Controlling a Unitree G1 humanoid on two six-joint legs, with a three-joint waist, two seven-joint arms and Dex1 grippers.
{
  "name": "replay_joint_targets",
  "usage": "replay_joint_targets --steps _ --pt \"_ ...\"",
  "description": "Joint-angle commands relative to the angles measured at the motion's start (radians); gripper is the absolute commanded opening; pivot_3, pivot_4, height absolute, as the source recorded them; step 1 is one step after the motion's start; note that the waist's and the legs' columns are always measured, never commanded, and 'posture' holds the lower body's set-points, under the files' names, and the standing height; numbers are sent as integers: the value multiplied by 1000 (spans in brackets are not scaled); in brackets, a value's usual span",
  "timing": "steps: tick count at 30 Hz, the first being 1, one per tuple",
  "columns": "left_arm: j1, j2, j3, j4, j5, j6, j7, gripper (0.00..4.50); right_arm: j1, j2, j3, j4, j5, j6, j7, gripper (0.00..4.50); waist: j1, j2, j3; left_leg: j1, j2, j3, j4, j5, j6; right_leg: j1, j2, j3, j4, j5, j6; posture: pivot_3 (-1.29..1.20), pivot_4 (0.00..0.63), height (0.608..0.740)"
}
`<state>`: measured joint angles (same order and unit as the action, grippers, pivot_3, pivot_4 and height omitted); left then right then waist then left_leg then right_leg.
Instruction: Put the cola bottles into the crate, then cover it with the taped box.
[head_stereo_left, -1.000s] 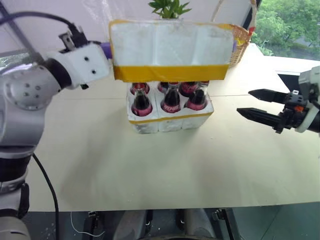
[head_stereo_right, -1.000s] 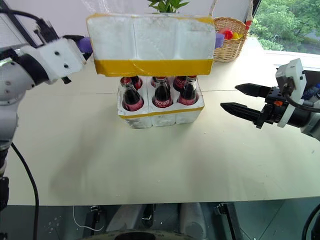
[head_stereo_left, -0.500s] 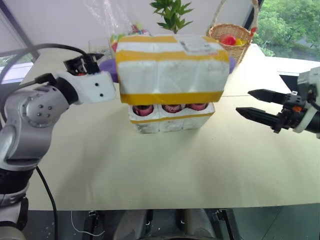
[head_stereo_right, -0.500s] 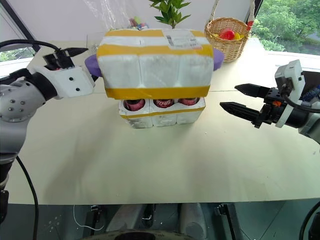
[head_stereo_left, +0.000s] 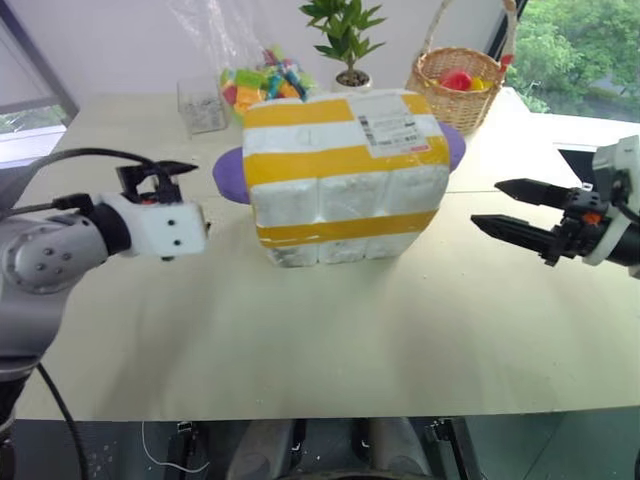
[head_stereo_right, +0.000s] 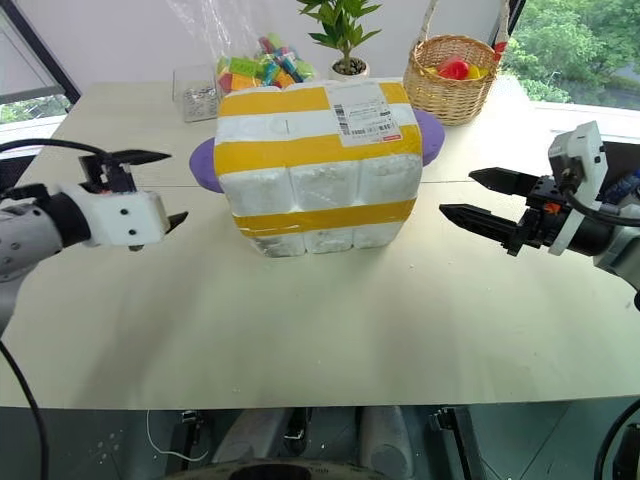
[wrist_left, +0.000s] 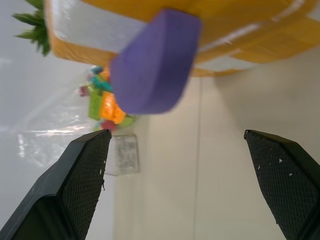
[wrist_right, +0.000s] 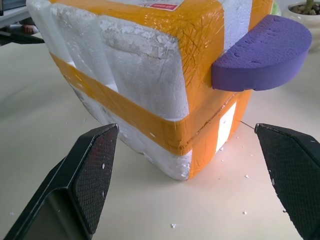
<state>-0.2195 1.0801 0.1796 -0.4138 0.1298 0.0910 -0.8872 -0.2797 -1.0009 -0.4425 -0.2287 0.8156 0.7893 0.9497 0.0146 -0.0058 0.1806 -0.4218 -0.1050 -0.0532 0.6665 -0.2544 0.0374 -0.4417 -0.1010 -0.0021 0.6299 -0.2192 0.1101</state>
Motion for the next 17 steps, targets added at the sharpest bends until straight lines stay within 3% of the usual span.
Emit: replay_joint_targets --steps 1,5,8,12,17 --pt "13 11 91 55 -135 -3 -79 4460 -9 -18 -23 2 -4 -18 15 4500 0 0 0 0 0 0 0 0 0 0 0 0 0 0 0 0 150 732" --pt "8 -4 239 129 -575 421 -273 4460 10 -37 -25 17 -30 -25 47 4500 -3 1 0 0 0 0 0 0 0 0 0 0 0 0 0 0 150 732" --pt "-28 46 331 205 -846 690 -408 4460 25 -49 -31 33 -39 -24 72 4500 -5 1 0 0 1 0 0 0 0 -1 2 -1 1 0 0 0 150 732" --pt "-51 106 294 252 -898 748 -476 4460 44 -55 -32 36 -55 -30 91 4500 -3 1 0 2 1 0 0 0 0 2 2 -1 0 0 0 0 150 732" --pt "-76 114 228 264 -887 735 -479 4460 49 -41 -19 25 -60 -26 81 4500 -3 1 0 3 1 0 0 0 0 2 1 0 0 0 0 0 150 732"
